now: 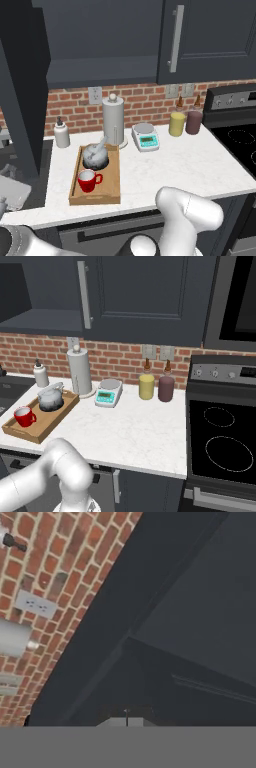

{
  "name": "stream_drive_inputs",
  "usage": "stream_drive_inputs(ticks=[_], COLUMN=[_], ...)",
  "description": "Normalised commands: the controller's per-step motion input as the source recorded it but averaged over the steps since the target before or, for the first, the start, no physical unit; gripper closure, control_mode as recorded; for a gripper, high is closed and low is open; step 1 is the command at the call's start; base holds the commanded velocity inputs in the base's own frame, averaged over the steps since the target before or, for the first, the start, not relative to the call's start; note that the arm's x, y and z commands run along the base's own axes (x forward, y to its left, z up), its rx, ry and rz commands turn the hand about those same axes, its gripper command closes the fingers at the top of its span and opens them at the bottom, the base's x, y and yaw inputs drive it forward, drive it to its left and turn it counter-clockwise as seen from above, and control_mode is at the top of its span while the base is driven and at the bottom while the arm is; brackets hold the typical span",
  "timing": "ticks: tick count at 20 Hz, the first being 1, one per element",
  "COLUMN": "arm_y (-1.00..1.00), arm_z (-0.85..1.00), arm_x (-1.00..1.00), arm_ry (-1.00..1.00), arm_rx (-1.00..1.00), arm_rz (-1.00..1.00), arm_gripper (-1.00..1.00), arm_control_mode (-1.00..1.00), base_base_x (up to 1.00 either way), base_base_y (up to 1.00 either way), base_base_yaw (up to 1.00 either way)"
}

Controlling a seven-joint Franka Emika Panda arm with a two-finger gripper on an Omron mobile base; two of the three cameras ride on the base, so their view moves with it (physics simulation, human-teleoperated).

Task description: Pick the kettle from the counter and place it on the tray. Then pick the mug from the cabinet and place it on the tray. Then close the cabinet doors.

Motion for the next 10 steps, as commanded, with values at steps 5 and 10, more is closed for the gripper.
stream_drive_inputs(ticks=[5,10], arm_y=[0.15,0.08], arm_z=[0.00,0.19], arm_x=[0.38,0.40], arm_ry=[-0.21,-0.18], arm_rx=[-0.12,-0.07], arm_rz=[-0.07,0.00], arm_gripper=[1.00,1.00], arm_control_mode=[-1.00,-1.00], base_base_x=[0.00,0.00], base_base_y=[0.00,0.00], base_base_yaw=[0.00,0.00])
